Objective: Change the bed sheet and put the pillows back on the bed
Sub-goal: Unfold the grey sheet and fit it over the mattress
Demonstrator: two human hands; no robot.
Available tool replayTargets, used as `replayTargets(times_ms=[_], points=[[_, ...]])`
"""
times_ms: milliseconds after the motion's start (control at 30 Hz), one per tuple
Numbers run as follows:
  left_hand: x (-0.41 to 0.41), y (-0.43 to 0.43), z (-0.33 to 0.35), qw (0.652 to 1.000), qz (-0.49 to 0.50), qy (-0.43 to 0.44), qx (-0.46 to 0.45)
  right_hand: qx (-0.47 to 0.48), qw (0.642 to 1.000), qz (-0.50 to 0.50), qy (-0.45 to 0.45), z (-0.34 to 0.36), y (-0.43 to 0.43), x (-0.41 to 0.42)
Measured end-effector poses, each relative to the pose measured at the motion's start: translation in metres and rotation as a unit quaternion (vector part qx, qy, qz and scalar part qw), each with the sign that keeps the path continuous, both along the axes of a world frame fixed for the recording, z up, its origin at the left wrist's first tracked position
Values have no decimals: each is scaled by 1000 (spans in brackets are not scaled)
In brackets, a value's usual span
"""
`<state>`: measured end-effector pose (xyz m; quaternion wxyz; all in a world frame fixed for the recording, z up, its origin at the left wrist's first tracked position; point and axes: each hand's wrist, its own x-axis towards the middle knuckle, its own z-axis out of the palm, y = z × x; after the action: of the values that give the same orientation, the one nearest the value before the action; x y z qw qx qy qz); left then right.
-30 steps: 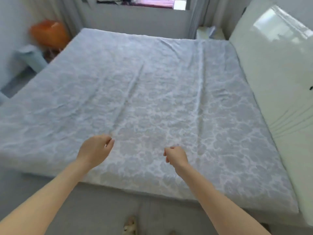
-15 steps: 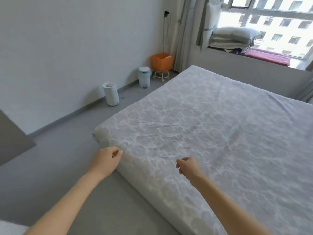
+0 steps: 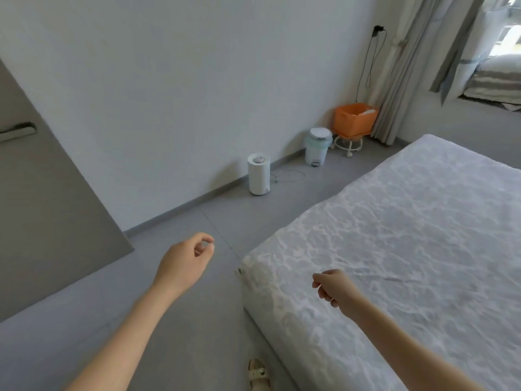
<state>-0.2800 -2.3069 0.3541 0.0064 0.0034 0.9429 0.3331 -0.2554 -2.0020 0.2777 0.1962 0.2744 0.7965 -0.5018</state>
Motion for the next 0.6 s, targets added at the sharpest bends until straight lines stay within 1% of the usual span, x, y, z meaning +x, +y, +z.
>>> replayTargets(times_ms=[167,333,400,500,600], points=[[-128,-61,-12,999,27,-41,-12,16,999,9,-42,-19,-45,-149],[-252,-108,-29,998,14,-61,-3,33,998,-1,-60,-34,-83,-274],[-307,-122,-38,997,-5,-77,-3,28,997,-27,-65,-44,-94,-317],[-394,-136,-57,992,-51,-108,-28,19,994,-91,-63,-62,-105,-373],[-485,-136,-76,985,-115,-126,-39,-3,980,-187,-63,-85,-114,-413]])
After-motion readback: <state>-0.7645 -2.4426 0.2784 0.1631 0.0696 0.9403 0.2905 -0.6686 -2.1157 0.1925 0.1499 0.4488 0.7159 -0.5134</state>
